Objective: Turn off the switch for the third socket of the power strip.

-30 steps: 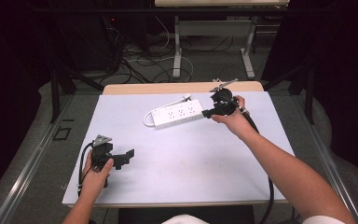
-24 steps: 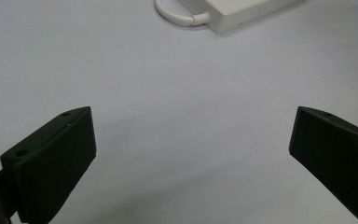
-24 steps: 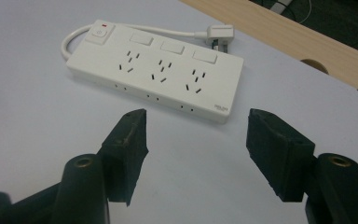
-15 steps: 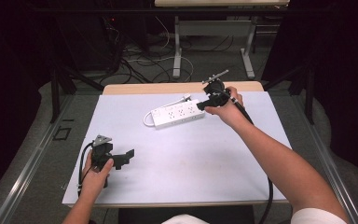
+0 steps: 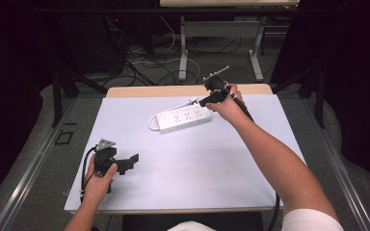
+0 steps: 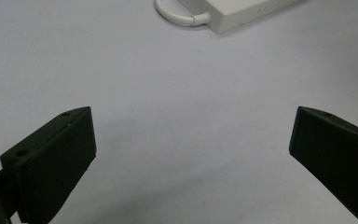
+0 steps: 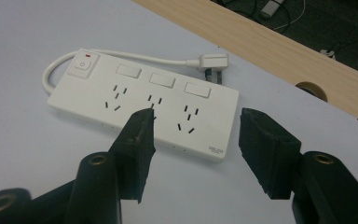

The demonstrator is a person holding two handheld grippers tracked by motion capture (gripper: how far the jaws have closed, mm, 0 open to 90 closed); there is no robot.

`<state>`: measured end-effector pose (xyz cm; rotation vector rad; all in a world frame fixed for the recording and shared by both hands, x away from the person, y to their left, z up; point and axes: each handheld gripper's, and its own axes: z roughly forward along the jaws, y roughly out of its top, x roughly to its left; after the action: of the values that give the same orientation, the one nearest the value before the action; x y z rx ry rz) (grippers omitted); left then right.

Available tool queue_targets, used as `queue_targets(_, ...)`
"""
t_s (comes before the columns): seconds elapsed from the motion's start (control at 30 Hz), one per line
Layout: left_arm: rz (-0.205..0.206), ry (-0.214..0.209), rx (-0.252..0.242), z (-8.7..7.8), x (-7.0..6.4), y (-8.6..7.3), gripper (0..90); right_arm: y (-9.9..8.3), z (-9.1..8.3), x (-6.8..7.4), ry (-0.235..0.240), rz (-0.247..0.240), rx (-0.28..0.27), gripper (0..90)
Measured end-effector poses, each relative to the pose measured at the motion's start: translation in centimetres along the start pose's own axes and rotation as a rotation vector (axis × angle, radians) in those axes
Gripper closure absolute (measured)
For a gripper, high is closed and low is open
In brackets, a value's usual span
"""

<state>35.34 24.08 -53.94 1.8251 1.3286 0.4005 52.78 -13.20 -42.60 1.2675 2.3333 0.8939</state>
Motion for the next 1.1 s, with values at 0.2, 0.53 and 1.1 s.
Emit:
queue_targets(0.2,0.001,0.0,0.0,0.0,0.0,0.0,0.5,0.9,1.4,0.3,0.013,0.012,-0.011,54.5)
queue_targets(0.53,-0.007,0.002,-0.008,-0.1,0.2,0.0,0.5,1.5,4.0,0.2,-0.001,0.049,-0.013,59.3)
queue_targets(1.1,-0.003,0.0,-0.007,-0.1,0.2,0.0,0.5,1.4,6.5,-0.9,-0.027,0.152,0.007,79.5)
